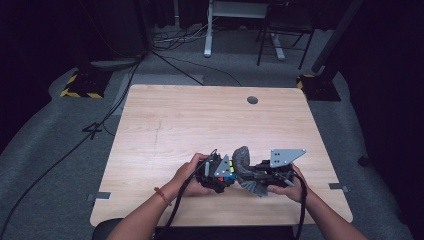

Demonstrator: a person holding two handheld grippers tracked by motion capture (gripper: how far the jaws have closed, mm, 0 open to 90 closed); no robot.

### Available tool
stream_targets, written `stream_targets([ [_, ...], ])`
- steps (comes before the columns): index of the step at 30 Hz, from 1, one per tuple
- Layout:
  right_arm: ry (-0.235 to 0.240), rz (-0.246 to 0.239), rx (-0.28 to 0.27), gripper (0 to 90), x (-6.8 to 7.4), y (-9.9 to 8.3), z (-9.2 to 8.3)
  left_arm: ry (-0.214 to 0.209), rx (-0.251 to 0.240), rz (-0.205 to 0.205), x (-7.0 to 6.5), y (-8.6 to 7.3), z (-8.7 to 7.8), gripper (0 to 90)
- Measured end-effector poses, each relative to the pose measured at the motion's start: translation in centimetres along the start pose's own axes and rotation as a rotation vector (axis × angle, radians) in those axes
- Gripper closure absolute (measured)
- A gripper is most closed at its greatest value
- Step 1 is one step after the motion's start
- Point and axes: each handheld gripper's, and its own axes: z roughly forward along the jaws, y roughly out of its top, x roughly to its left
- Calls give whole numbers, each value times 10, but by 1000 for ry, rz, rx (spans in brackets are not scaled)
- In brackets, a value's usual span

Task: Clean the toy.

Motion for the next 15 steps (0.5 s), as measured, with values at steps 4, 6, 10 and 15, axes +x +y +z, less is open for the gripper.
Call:
stream_targets([
  [4,-21,-3,31,753,-1,-2,3,-3,-11,-1,1,-1,-4,334],
  [6,-37,10,65,754,-6,-7,5,7,-29,-4,2,-1,-7,334],
  [10,-57,37,115,755,-14,-17,8,-4,-87,-32,5,-1,-14,333],
  [15,-44,58,132,754,-18,-22,10,3,-107,-20,5,0,-18,333],
])
